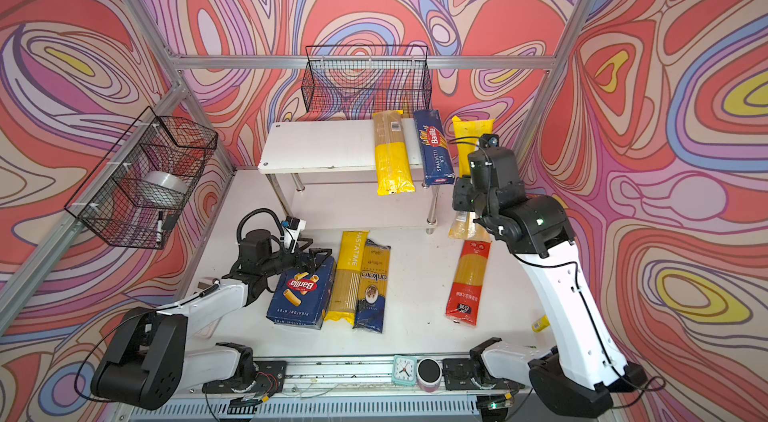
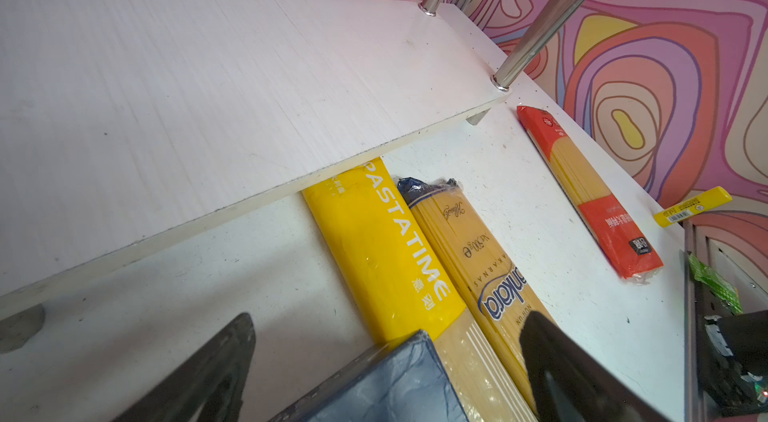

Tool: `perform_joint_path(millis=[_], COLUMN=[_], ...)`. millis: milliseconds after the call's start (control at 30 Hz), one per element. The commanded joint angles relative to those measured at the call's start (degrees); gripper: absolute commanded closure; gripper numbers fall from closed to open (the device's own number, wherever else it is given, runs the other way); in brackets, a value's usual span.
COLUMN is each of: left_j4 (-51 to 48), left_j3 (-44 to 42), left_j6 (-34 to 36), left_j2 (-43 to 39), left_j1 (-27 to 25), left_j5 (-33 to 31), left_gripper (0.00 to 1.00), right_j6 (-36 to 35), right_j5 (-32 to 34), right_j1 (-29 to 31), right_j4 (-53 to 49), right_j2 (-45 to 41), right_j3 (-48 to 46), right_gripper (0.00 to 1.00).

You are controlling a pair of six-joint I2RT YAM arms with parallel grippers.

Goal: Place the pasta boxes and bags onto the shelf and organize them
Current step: 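Carry the upright bag toward the shelf beside the blue Barilla box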

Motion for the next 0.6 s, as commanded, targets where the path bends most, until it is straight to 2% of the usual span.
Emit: perform_joint_path(millis=[0, 300, 567], left_j4=[-0.62, -0.54, -0.45], left_j3=[1.02, 1.17, 1.0], left_j6=[0.64, 0.67, 0.67], left_j2=[-0.85, -0.62, -0.84], left_j1=[-0.33, -0.34, -0.31], left_j5=[0.05, 0.03, -0.02], left_gripper=[0.0, 0.0, 0.0], right_j6=[-3.23, -5.1, -4.37], right_j5=[-2.65, -9.12, -23.92], right_j1=[-0.13, -0.18, 0.8], right_j4=[3.63, 1.59, 7.76], right_j2=[2.79, 7.21, 11.15], right_j3=[7.64, 18.91, 19.58], right_gripper=[1.0, 1.0, 1.0])
